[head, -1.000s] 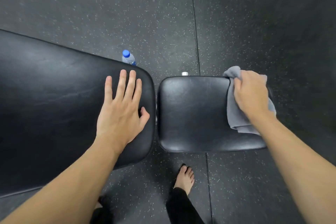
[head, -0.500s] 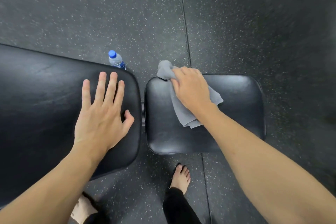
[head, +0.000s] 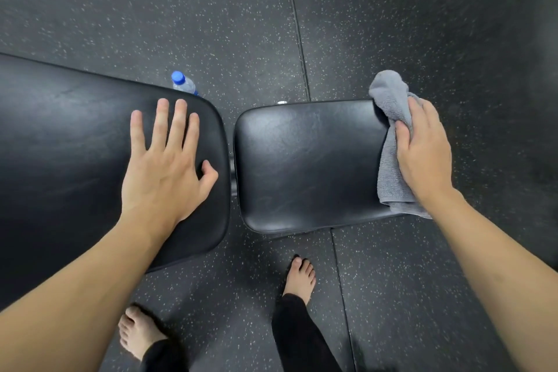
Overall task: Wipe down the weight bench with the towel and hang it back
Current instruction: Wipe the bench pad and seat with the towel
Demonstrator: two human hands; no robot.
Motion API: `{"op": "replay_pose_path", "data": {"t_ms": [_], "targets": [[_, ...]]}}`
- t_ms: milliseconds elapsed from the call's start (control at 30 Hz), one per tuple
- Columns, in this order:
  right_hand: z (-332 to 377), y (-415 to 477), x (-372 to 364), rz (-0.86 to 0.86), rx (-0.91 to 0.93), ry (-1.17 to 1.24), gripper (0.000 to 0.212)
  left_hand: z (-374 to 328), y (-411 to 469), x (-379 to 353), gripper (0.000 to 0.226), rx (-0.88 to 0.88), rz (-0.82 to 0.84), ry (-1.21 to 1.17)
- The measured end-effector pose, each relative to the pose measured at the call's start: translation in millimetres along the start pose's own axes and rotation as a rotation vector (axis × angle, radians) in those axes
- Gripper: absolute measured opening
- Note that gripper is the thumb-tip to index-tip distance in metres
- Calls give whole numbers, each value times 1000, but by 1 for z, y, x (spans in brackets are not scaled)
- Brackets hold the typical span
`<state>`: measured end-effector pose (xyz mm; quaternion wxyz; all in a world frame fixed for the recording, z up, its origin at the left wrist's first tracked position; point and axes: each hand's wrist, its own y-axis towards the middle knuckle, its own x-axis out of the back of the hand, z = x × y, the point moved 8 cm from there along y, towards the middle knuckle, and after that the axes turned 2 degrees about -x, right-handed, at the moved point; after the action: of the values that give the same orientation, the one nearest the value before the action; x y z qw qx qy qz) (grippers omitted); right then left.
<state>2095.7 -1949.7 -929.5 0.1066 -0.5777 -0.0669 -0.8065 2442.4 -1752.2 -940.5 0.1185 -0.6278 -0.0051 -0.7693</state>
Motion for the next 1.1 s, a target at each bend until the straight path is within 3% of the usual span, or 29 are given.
{"op": "replay_pose_path", "data": {"t_ms": [200,400,667,800,1100], "targets": [[-21,-48,-2,-70,-187,-2,53,-1,-2,0,75,-5,-9,-20],[-19,-103,-12,-192,-252,26,52,-2,-4,5,75,-8,-18,-55],[39,-165,-60,170,214,-227,77,-3,-4,6,75,-8,-19,-34],[35,-154,-64,337,555,-452,105,-2,-4,4,74,-10,-25,-12],[106,-162,-110,237,688,-455,94,-1,-4,4,72,-20,-31,-27]]}}
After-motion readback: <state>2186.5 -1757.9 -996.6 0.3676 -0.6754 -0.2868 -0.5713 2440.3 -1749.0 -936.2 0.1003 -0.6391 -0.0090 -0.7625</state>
